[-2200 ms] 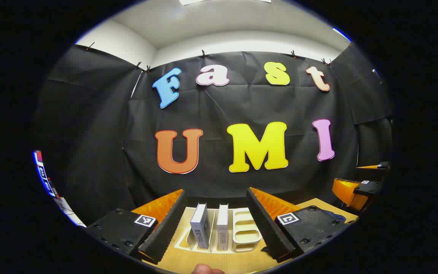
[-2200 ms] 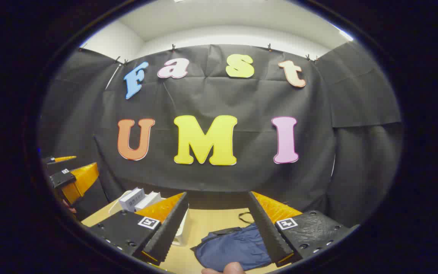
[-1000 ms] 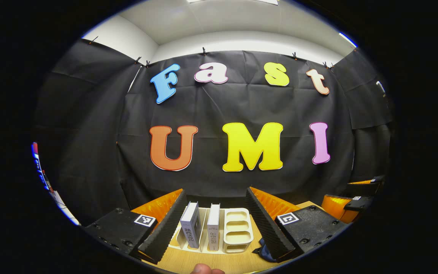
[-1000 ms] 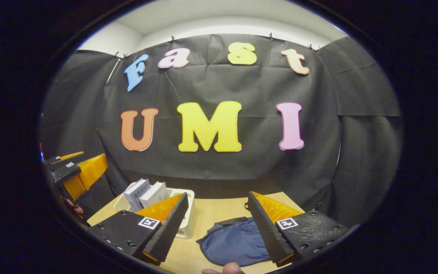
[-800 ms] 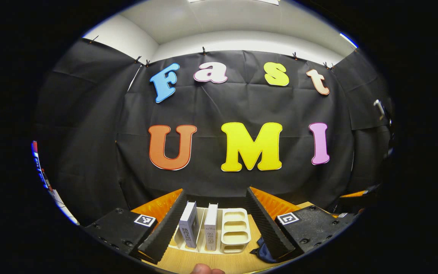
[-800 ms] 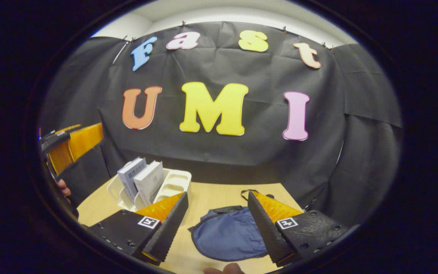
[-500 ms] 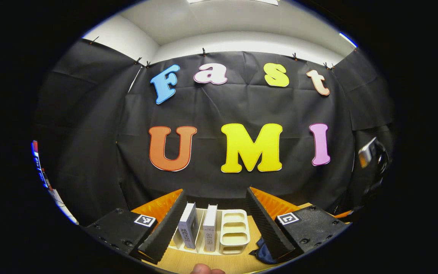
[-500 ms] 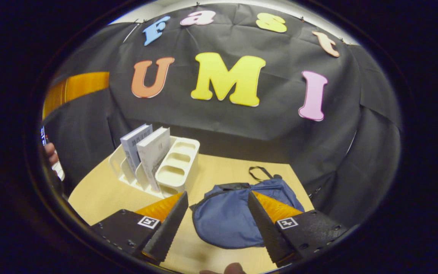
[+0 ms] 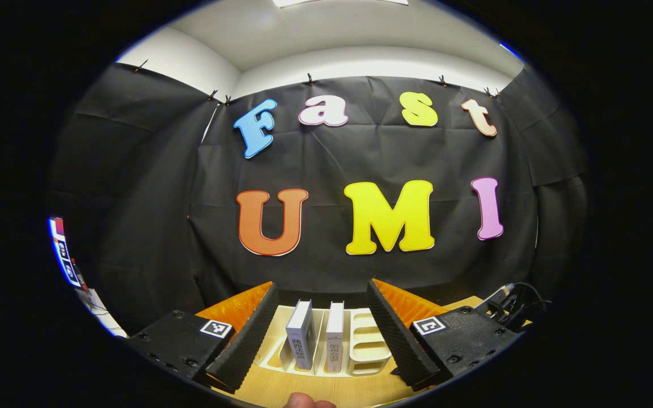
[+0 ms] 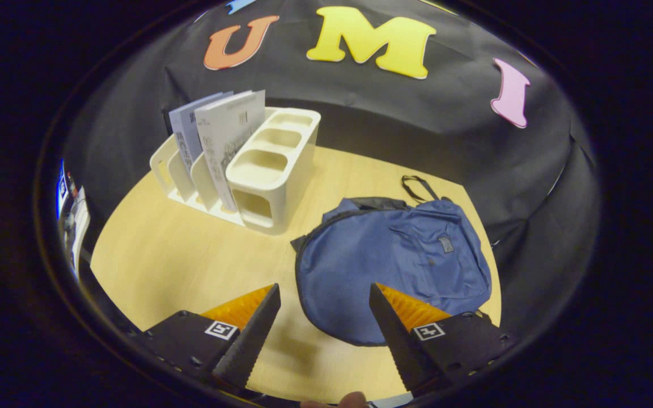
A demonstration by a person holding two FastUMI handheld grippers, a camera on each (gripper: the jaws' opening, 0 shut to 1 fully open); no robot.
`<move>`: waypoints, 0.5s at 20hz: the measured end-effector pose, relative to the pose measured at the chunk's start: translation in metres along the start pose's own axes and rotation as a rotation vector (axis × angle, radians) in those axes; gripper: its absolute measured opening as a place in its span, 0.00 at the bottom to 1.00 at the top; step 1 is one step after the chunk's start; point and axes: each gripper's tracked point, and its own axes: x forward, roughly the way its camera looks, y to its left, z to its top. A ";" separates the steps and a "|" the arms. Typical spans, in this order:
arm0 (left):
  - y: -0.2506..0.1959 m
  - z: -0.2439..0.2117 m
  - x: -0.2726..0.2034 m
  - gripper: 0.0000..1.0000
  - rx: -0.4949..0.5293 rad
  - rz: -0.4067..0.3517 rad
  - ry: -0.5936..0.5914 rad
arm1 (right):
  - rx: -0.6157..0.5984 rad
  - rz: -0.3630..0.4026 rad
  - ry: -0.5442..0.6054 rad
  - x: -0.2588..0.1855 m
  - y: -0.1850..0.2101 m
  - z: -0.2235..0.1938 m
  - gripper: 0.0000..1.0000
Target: Open the schoolbag, grab two books from the bookshelf and put them into the schoolbag.
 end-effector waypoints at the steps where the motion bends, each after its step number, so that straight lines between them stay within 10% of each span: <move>1: 0.005 -0.003 -0.001 0.99 0.001 0.009 0.005 | -0.016 -0.003 0.026 0.011 0.003 -0.006 0.96; 10: 0.038 -0.011 -0.010 1.00 0.019 0.079 0.030 | -0.171 -0.105 0.171 0.089 0.010 -0.033 0.96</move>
